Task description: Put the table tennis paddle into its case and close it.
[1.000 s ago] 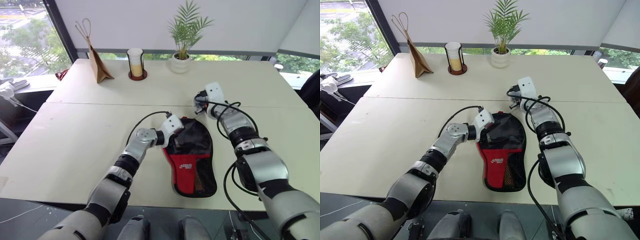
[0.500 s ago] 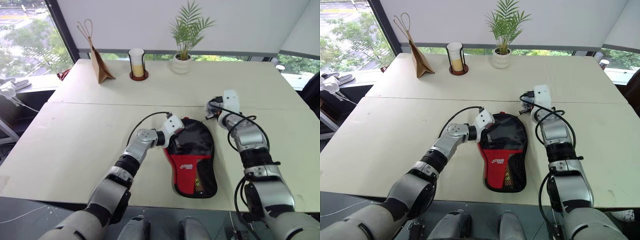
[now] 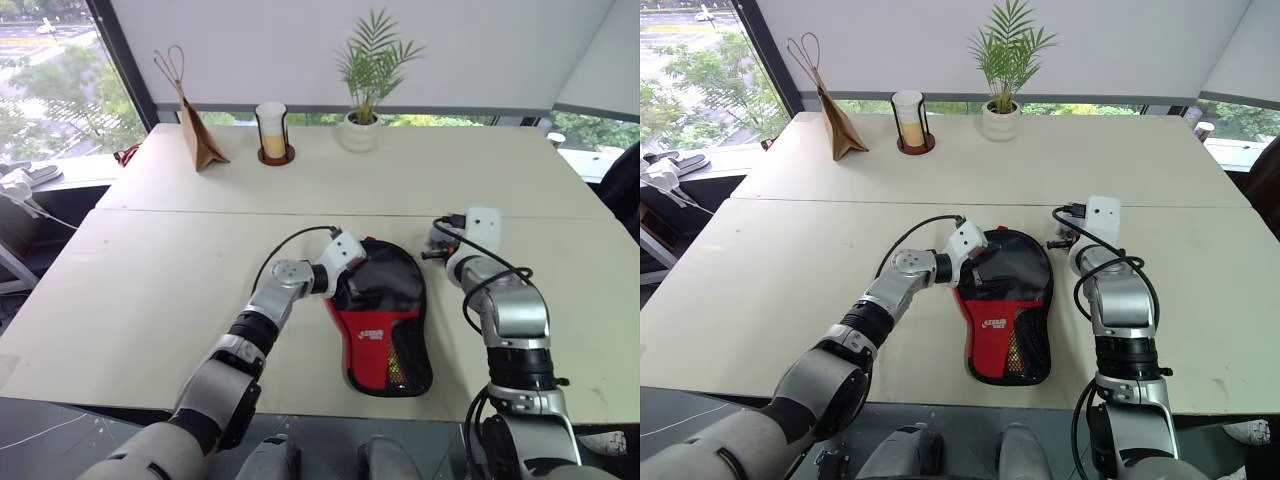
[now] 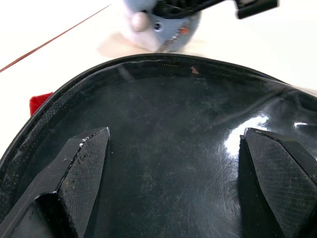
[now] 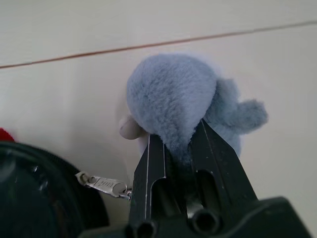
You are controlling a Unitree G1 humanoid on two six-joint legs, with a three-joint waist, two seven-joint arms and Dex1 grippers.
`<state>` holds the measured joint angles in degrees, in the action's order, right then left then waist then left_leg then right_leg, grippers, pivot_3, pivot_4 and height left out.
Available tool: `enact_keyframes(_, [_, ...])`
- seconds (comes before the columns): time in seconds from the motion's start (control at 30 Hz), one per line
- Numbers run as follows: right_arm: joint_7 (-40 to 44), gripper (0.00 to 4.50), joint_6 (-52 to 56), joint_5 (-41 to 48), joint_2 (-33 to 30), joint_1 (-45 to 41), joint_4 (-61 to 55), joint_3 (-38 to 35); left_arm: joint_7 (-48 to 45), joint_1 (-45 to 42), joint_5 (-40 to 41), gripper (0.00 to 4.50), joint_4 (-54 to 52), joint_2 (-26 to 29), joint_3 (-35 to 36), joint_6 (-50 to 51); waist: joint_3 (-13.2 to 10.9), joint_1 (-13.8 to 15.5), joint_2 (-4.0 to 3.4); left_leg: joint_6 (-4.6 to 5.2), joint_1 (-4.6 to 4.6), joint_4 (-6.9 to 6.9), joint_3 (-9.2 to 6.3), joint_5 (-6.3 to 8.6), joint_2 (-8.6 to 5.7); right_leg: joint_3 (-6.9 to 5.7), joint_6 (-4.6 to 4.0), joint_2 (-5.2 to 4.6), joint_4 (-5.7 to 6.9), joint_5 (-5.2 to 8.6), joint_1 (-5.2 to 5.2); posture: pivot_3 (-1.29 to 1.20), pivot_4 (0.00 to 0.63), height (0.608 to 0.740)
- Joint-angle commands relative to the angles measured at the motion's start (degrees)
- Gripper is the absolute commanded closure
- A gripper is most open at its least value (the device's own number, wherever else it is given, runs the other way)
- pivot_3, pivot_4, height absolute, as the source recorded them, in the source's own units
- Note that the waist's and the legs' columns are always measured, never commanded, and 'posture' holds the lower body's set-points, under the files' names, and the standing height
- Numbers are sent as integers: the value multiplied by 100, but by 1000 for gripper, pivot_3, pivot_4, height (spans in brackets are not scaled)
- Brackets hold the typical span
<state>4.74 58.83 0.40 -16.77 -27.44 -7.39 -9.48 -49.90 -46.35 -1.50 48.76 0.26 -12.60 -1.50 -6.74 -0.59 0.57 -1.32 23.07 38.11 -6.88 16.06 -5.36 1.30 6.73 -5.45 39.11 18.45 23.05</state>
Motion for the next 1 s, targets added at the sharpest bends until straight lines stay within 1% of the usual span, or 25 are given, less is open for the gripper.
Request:
enact_keyframes(0.03, [31, 4463, 465, 94, -39, 327, -574, -150, -56, 295, -282, 0, 403, 139, -263, 306, 3, 0, -2, 1, -1, -1, 0, 0, 0, 0, 0, 0, -1, 0, -1, 0, 150, 740])
enact_keyframes(0.13, [137, 4463, 700, 136, -163, 607, -962, -89, -89, 266, -282, 0, 440, 150, -267, 314, 4, 3, -2, 6, -15, -8, 2, 3, 0, 2, 0, 6, -4, 0, -14, 0, 150, 740])
enact_keyframes(0.2, [187, 4463, 796, 133, -235, 723, -1114, -45, -85, 226, -294, 0, 490, 161, -266, 305, 4, 3, -2, 15, -52, -18, 2, 9, 0, 1, 1, 8, -12, 2, -47, 0, 150, 740])
enact_keyframes(0.27, [271, 4463, 847, 132, -352, 904, -1331, 5, -90, 190, -337, 0, 544, 178, -296, 266, 4, 14, -2, 55, -68, -21, 2, 32, 0, 1, 6, 11, -21, 6, -68, 0, 150, 740])
enact_keyframes(0.63, [634, 4463, 1484, 366, -833, 1710, -2426, -11, -89, 96, -398, 0, 737, 155, -402, 216, 4, 69, -2, 58, -69, -19, 1, 34, 1, 1, 12, 12, -50, 9, -83, 0, 150, 740])
enact_keyframes(0.77, [866, 4463, 1683, 511, -1067, 2006, -2885, 38, -57, 87, -398, 0, 771, 140, -411, 206, 4, 130, -1, 61, -69, -21, 0, 36, 4, 1, 12, 17, -70, 9, -92, 0, 150, 740])
enact_keyframes(1.0, [1185, 4463, 1824, 716, -1574, 2597, -3636, 196, -19, 48, -392, 0, 843, 117, -424, 182, 3, 143, 0, 64, -70, -21, -8, 38, 5, 0, 13, 20, -94, 10, -110, 0, 150, 740])
